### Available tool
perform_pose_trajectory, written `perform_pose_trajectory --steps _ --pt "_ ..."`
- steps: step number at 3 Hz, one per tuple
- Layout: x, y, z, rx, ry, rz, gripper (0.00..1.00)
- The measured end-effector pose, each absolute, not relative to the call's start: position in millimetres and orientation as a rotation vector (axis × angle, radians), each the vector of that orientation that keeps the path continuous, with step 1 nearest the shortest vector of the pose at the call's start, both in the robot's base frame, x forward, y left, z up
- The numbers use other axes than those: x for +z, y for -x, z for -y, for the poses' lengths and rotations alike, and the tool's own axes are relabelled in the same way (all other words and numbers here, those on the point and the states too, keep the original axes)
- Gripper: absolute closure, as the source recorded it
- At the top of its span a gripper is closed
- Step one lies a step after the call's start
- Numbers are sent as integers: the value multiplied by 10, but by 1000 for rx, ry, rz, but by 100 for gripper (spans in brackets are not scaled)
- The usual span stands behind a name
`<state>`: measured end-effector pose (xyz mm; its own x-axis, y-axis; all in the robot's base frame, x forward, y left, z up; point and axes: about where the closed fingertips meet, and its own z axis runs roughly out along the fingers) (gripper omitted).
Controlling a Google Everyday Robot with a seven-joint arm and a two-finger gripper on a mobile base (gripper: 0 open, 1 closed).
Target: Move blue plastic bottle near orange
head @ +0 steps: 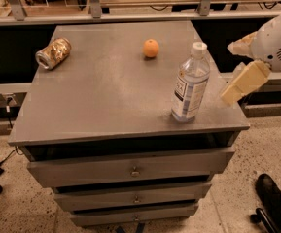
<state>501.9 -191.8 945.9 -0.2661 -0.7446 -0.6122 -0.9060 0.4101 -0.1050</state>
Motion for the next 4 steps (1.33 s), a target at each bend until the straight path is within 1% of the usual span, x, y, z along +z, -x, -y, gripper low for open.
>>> perform_pose_trajectory --steps 1,2,3,4 --pt "9509 -5030 1777 437 1372 -2031 0" --pt "9289 -5110 1822 497 1333 -1955 0" --pt "9255 -5154 1870 618 1243 -1749 0" --pt "9295 -5116 1885 699 1214 -1548 0"
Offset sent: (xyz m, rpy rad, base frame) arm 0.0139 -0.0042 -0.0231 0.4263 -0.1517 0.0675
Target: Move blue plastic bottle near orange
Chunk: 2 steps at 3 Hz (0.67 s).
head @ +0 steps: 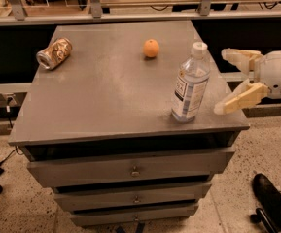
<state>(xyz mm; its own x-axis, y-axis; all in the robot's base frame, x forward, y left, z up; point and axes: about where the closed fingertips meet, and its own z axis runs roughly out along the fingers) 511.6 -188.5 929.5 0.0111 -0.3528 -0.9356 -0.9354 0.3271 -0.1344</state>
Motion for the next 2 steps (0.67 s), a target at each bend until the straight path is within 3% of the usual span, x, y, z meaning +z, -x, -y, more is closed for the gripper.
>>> perform_pose_trajectory --steps 2 --pt "9302 -5024 1661 722 1258 -1372 0"
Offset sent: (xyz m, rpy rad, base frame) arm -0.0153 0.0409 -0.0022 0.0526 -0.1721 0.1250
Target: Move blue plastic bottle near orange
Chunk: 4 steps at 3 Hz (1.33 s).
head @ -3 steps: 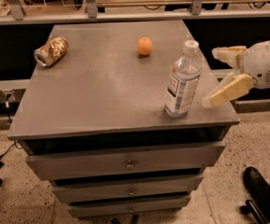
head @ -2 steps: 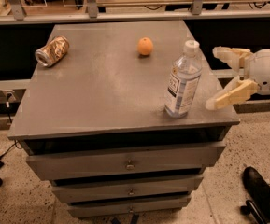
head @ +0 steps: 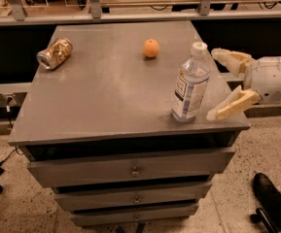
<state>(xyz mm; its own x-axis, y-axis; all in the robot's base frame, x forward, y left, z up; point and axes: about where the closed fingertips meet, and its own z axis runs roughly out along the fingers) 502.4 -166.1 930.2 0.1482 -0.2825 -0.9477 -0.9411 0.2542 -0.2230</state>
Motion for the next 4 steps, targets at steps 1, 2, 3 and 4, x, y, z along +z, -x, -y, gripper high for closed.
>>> perform_pose_trajectory --steps 1,2,3,4 --pt "9206 -5018 1329 723 1309 -1367 0" --pt "9129 -5028 1161 757 1304 -1399 4" --pt "9139 -5025 1139 758 1310 -1393 34" --pt "9141 -5024 1120 761 1313 -1391 57"
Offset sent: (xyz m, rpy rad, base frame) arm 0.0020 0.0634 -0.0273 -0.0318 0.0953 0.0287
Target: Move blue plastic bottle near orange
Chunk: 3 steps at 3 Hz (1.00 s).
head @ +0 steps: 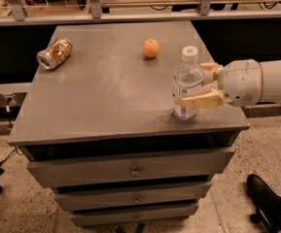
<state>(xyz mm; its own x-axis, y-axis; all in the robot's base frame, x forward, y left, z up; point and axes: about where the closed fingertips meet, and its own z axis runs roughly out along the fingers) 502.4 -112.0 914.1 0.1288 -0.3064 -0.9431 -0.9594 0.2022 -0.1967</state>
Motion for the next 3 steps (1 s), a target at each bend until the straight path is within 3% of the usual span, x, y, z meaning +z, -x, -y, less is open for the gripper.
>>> perform_pose_trajectory --steps 2,3 --pt "9148 -5019 1071 766 1320 -1386 100" --pt "9211 -5117 1075 737 1310 -1406 100"
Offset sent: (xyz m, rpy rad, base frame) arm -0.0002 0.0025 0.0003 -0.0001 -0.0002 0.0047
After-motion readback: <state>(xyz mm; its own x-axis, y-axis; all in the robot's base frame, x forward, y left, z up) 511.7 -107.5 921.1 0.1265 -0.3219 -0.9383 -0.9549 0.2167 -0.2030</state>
